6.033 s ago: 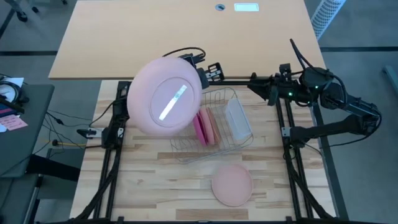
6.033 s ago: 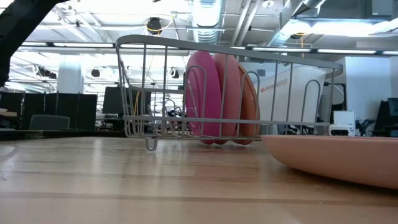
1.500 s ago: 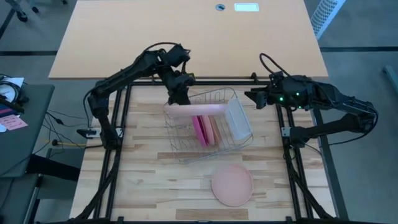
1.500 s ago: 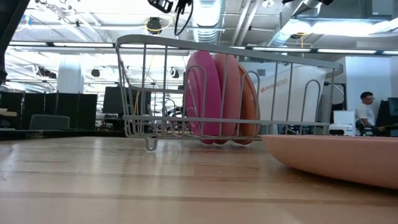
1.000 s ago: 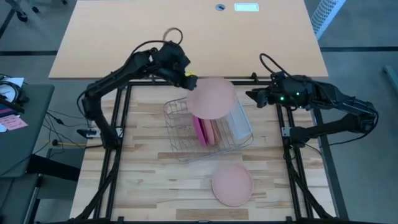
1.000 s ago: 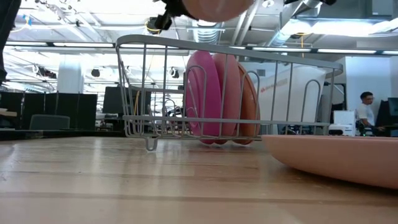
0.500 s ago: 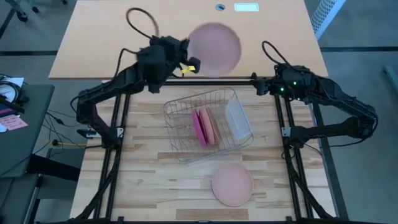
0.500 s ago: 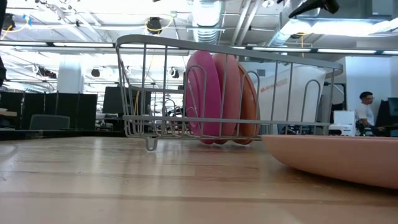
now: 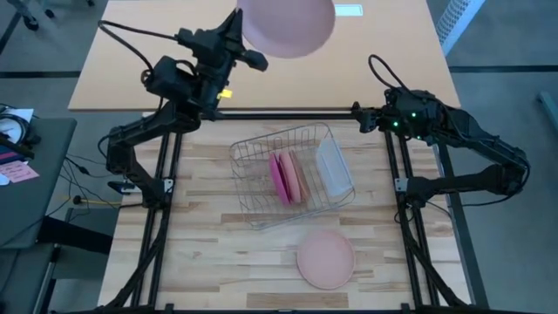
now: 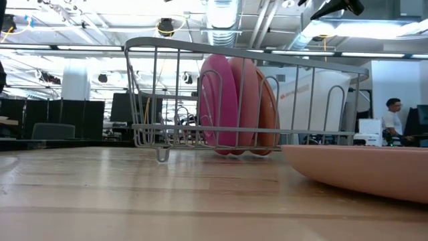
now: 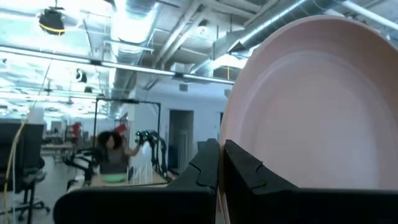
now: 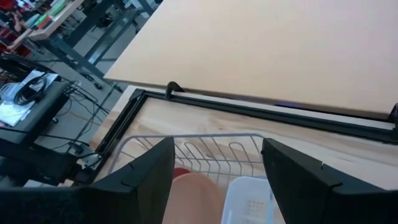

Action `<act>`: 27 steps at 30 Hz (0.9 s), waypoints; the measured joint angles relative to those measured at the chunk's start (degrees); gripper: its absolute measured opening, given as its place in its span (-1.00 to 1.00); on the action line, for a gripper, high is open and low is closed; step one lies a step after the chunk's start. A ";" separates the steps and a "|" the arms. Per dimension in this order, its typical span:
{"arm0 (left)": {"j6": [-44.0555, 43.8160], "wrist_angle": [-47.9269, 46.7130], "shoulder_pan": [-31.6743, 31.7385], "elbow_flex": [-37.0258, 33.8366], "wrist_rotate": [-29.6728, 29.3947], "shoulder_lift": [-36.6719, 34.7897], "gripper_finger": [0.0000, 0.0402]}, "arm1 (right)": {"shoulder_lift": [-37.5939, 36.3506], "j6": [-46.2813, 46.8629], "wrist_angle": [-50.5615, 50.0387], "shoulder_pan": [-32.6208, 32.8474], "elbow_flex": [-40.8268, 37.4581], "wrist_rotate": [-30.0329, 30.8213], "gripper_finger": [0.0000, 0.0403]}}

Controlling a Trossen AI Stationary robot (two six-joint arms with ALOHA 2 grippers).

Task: Sort dishes
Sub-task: Put the top beige plate in the dish rack

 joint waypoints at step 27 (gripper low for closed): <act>61.37 -1.42 -0.08 0.11 14.56 0.29 -1.00 | 0.00 -5.76 19.86 -0.48 -0.02 -1.60 0.23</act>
